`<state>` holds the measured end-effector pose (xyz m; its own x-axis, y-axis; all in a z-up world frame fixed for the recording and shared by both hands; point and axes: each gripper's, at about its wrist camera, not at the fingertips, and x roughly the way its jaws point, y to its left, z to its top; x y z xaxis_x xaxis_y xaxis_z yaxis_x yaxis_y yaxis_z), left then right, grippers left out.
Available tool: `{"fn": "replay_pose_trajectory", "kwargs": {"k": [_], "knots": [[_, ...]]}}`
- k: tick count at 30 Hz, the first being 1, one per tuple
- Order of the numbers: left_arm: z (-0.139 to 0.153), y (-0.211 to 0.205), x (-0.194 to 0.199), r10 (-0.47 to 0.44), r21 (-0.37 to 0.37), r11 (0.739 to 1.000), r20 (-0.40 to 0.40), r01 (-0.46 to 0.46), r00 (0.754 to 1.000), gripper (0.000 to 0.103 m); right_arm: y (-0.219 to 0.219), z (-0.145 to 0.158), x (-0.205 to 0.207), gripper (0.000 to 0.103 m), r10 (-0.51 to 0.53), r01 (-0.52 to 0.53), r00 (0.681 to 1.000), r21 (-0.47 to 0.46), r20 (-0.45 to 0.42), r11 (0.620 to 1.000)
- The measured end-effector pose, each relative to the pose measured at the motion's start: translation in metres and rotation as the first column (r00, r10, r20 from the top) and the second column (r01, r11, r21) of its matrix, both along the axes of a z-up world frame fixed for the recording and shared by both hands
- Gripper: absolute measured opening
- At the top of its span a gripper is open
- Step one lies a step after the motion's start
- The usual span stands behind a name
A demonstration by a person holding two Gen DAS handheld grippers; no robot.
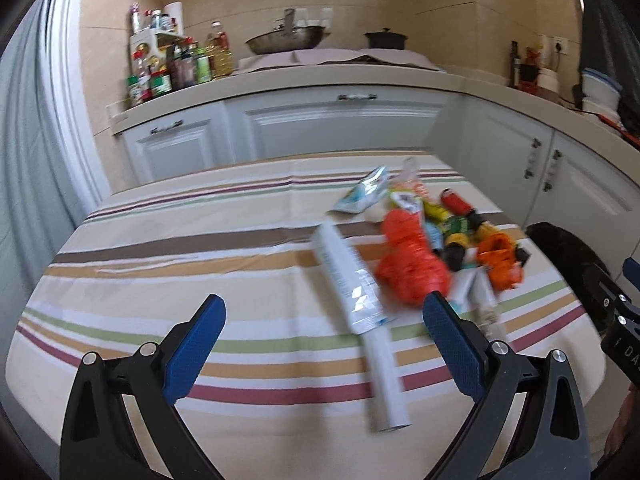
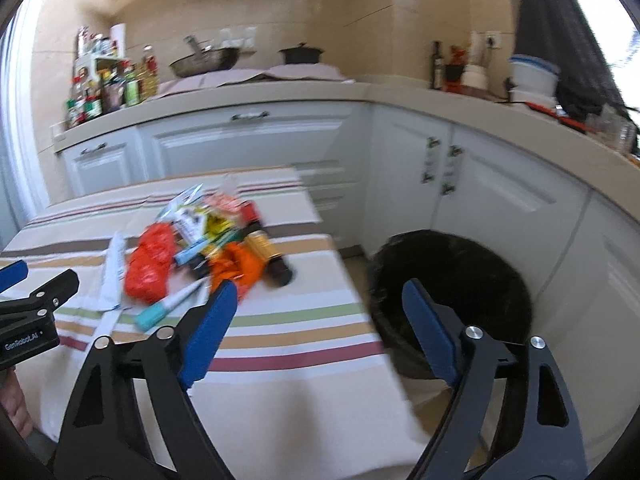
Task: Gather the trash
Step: 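Lower the right tool onto the white tube and close its fingers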
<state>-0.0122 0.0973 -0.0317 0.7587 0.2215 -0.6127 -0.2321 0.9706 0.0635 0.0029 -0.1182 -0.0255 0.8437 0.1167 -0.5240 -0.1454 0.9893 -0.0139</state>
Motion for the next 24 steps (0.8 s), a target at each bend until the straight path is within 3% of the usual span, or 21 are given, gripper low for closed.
{"fn": "replay_pose_trajectory", "kwargs": {"k": [9,17,22,24], "knots": [[-0.016,0.025,-0.011,0.05,0.001,0.999,-0.036,-0.05,0.998,0.096,0.054,-0.023,-0.001,0.062,0.148,-0.15,0.985,-0.017,-0.083,0.989],[-0.021,0.035,-0.017,0.072,-0.017,0.997,-0.043,-0.073,0.996,0.096,0.067,-0.038,0.001,0.041,0.179,-0.183,0.975,-0.027,-0.13,0.983],[-0.022,0.037,-0.018,0.075,-0.023,0.997,-0.043,-0.076,0.996,0.096,0.069,-0.041,0.0,0.012,0.199,-0.204,0.971,-0.027,-0.132,0.979],[-0.021,0.035,-0.019,0.069,-0.022,0.997,-0.039,-0.07,0.997,0.096,0.071,-0.042,-0.002,0.01,0.205,-0.211,0.971,-0.037,-0.125,0.977]]}}
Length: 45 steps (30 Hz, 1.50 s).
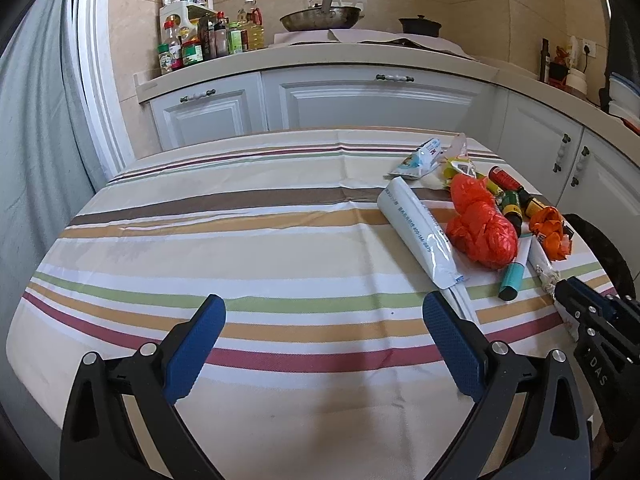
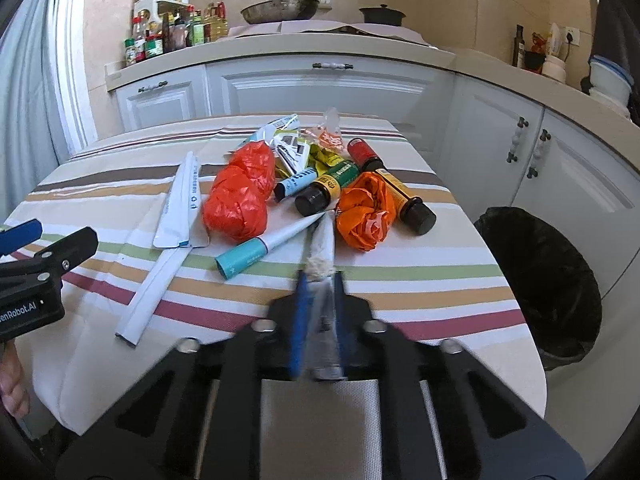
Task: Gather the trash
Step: 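Lower the right tool onto the white tube and close its fingers, then carry the white tube with the right tool over the bin and release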
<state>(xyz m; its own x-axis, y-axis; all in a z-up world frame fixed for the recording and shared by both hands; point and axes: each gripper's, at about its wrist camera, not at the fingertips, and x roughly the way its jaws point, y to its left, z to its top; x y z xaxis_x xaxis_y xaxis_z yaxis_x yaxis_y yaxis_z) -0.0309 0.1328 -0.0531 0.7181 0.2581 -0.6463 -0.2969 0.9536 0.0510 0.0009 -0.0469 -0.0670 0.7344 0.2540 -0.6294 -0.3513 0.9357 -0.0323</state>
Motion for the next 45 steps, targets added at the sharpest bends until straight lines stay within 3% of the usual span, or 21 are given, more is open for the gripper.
{"fn": "replay_pose_trajectory", "kwargs": {"k": [15,16,19,25,28,29,32,45], "knots": [[0.001,-0.036,0.002,-0.067,-0.009,0.998,0.005,0.067,0.998,0.095,-0.026,0.026,-0.026,0.005,-0.012,0.008,0.996,0.041,0.093,0.999],[0.001,-0.038,0.002,-0.07,-0.011,0.997,0.002,0.07,0.998,0.093,-0.029,0.029,-0.028,0.005,-0.019,0.014,0.995,0.047,0.101,0.999],[-0.005,-0.048,0.005,-0.096,-0.02,0.995,-0.028,0.095,0.995,0.067,-0.041,0.034,-0.03,0.005,-0.041,0.034,0.992,0.064,0.116,0.997],[-0.02,-0.06,0.012,-0.127,-0.045,0.991,-0.081,0.123,0.989,0.066,-0.062,0.034,-0.03,0.005,-0.086,0.076,0.989,0.087,0.116,0.993],[-0.025,-0.061,0.014,-0.128,-0.05,0.991,-0.089,0.124,0.988,0.051,-0.07,0.033,-0.028,0.005,-0.107,0.097,0.988,0.095,0.112,0.991],[-0.025,-0.062,0.013,-0.127,-0.048,0.991,-0.085,0.123,0.988,0.039,-0.073,0.032,-0.027,0.005,-0.114,0.103,0.988,0.099,0.108,0.99],[-0.025,-0.062,0.01,-0.126,-0.04,0.992,-0.08,0.123,0.989,0.017,-0.076,0.031,-0.028,0.005,-0.123,0.112,0.987,0.103,0.108,0.988],[-0.007,-0.044,-0.02,-0.089,-0.028,0.996,-0.024,0.088,0.996,0.012,-0.077,0.036,-0.03,0.005,-0.13,0.116,0.983,0.112,0.129,0.987]]}}
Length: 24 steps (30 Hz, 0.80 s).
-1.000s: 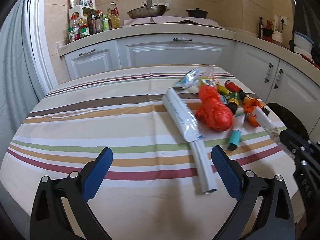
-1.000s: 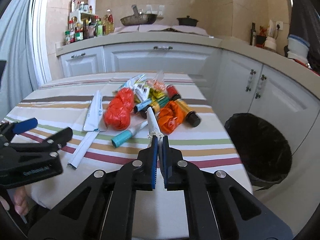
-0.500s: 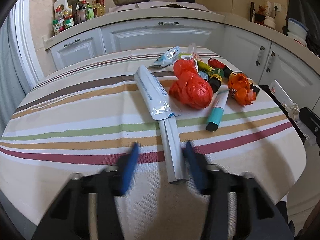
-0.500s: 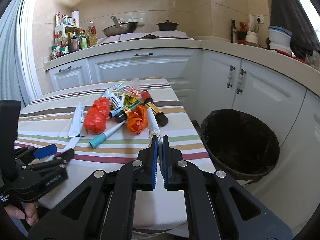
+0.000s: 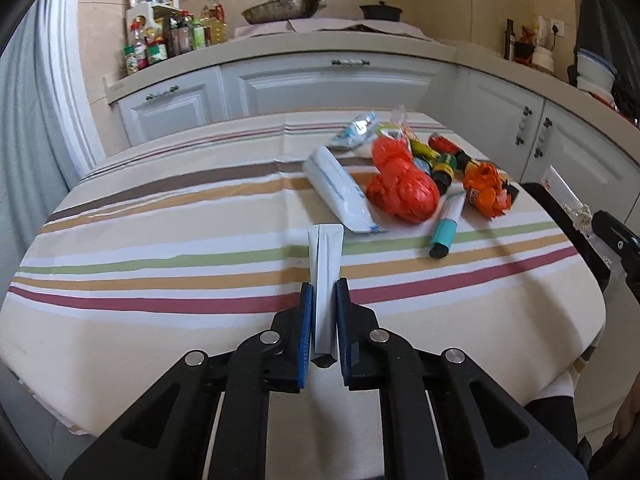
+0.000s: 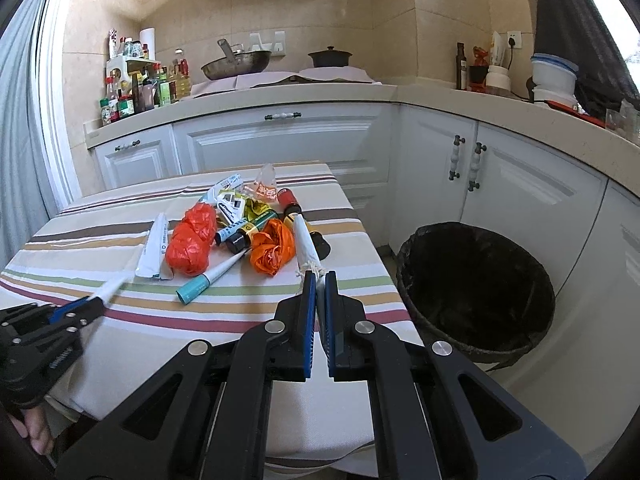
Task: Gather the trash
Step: 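Carry the white tube with the right tool over the bin and release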
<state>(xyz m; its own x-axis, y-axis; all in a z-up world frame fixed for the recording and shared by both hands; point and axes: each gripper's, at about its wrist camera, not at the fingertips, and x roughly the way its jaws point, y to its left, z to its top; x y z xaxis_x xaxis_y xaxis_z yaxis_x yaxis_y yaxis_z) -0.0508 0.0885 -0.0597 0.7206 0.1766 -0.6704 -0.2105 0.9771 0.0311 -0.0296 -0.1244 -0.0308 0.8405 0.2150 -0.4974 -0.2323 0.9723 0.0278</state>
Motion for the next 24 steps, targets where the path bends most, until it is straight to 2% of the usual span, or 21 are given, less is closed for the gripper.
{"fn": "replay_pose_trajectory", "kwargs": {"k": [6,10,17,21,24], "knots": [[0.021,0.005,-0.004,0.029,-0.001,1.0,0.075,-0.029,0.997,0.012,-0.008,0.008,0.002,0.005,-0.029,0.029,0.999,0.004,0.021,1.0],[0.033,-0.003,0.002,0.0,0.0,1.0,0.111,0.0,0.994,0.012,-0.02,0.016,0.005,0.005,-0.067,0.067,0.997,0.005,0.045,0.998],[0.048,-0.04,0.027,-0.117,-0.021,0.992,0.164,0.122,0.979,0.012,-0.055,0.027,0.019,0.005,-0.165,0.164,0.984,0.013,0.074,0.986],[0.055,-0.072,0.047,-0.202,-0.02,0.978,0.188,0.21,0.961,0.012,-0.08,0.033,0.03,0.005,-0.224,0.223,0.971,0.028,0.083,0.974],[0.055,-0.098,0.071,-0.263,-0.059,0.959,0.176,0.277,0.949,0.012,-0.099,0.034,0.039,0.005,-0.269,0.266,0.96,0.038,0.083,0.963]]}}
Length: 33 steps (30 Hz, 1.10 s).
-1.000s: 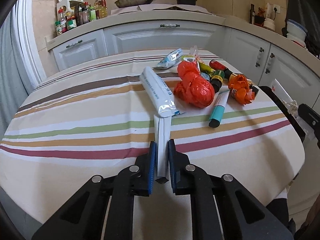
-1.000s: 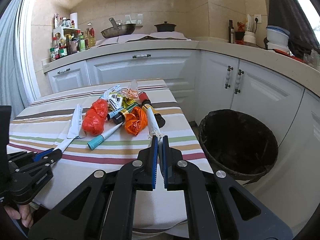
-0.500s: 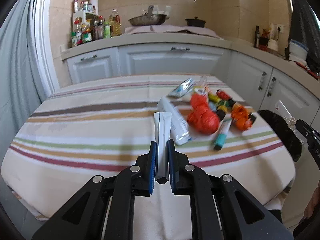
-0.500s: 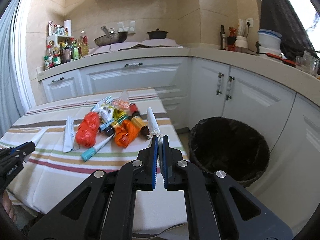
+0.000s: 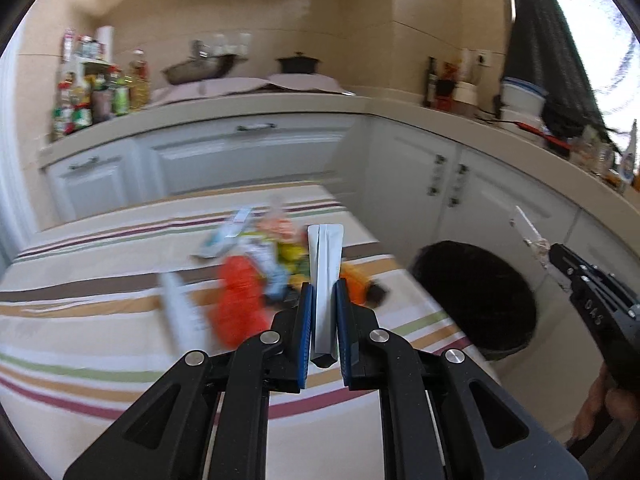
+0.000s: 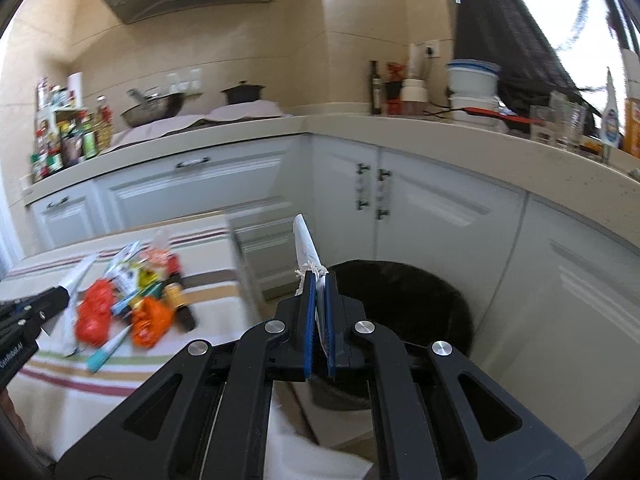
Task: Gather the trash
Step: 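Carry the white tube with the right tool over the bin and release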
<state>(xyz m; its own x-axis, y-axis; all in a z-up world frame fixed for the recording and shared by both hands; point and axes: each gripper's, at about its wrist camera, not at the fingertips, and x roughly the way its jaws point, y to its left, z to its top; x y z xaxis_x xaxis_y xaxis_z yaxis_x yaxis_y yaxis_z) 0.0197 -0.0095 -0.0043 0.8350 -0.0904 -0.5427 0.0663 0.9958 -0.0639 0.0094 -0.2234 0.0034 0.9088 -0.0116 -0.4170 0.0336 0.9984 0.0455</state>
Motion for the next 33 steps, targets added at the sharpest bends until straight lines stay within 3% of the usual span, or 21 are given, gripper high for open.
{"fn": "replay_pose_trajectory", "kwargs": {"k": [12,19,23,25,26,29,33], "knots": [[-0.007,-0.096,0.067,-0.165,0.014,0.986,-0.023,0.166,0.986,0.013,-0.067,-0.014,0.046,0.005,-0.118,0.119,0.992,0.046,-0.034,0.992],[-0.031,-0.147,0.111,-0.214,0.061,0.973,-0.106,0.221,0.971,0.014,-0.089,-0.033,0.074,0.005,-0.138,0.142,0.988,0.06,-0.066,0.988],[-0.044,-0.163,0.128,-0.226,0.078,0.968,-0.155,0.24,0.962,0.023,-0.103,-0.047,0.093,0.01,-0.141,0.149,0.985,0.079,-0.096,0.986],[-0.05,-0.167,0.134,-0.221,0.087,0.967,-0.176,0.239,0.959,0.034,-0.108,-0.052,0.101,0.025,-0.148,0.158,0.983,0.086,-0.109,0.984],[-0.051,-0.168,0.135,-0.217,0.086,0.968,-0.181,0.235,0.959,0.042,-0.11,-0.054,0.103,0.026,-0.155,0.165,0.982,0.091,-0.112,0.982],[-0.051,-0.165,0.136,-0.199,0.077,0.973,-0.178,0.215,0.964,0.048,-0.114,-0.056,0.105,0.027,-0.166,0.176,0.979,0.09,-0.116,0.98],[-0.046,-0.157,0.134,-0.177,0.078,0.978,-0.166,0.192,0.97,0.05,-0.111,-0.052,0.103,0.027,-0.17,0.181,0.979,0.088,-0.113,0.98]]}}
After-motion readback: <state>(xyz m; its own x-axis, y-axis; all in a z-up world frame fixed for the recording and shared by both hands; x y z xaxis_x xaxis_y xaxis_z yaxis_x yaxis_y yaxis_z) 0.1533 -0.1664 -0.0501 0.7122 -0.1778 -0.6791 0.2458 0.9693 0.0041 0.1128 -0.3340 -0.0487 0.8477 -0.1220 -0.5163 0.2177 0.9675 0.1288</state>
